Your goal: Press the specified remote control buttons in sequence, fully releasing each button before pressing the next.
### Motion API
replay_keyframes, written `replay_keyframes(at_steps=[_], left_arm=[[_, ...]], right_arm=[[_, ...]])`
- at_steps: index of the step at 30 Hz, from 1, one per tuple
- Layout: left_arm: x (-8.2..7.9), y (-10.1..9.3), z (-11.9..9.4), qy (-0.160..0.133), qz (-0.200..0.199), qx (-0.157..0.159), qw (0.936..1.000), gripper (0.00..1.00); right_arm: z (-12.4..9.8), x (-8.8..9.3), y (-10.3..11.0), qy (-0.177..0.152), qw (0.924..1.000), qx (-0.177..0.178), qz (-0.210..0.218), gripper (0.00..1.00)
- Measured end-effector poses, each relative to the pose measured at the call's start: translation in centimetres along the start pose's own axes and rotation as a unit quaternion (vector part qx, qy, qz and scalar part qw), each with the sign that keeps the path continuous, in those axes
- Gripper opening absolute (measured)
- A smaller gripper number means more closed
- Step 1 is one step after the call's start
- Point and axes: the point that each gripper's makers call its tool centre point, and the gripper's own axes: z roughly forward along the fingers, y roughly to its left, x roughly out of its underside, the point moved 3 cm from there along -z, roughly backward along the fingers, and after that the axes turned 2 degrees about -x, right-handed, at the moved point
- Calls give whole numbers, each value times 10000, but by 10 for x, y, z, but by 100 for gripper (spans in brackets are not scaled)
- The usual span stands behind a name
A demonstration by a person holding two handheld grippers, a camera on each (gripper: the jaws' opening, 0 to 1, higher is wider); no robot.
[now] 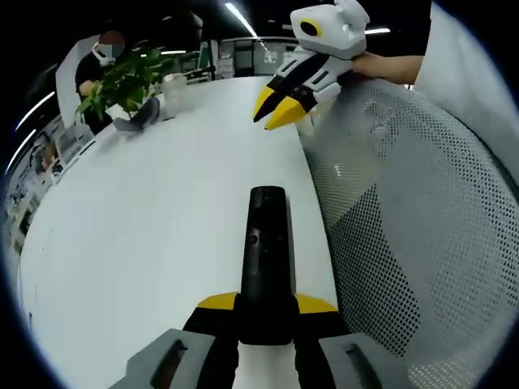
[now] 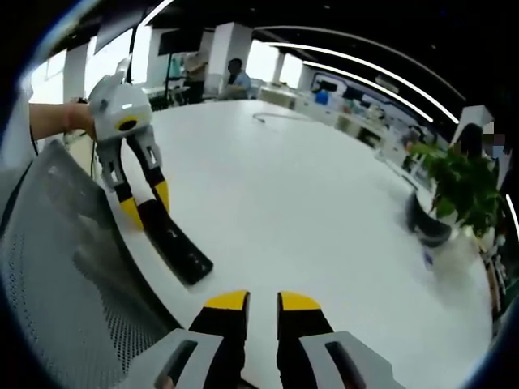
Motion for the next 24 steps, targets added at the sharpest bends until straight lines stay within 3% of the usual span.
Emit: replay_keyframes(at_steps=[15, 24], left_arm=[[1, -9, -3, 74, -118, -155, 9998, 24], [2, -9, -4, 1, -161, -150, 9998, 24]], right_arm=[[2, 0, 10, 64, 9995, -241, -170, 8], [5, -2, 39, 269, 9902, -1365, -155, 4]])
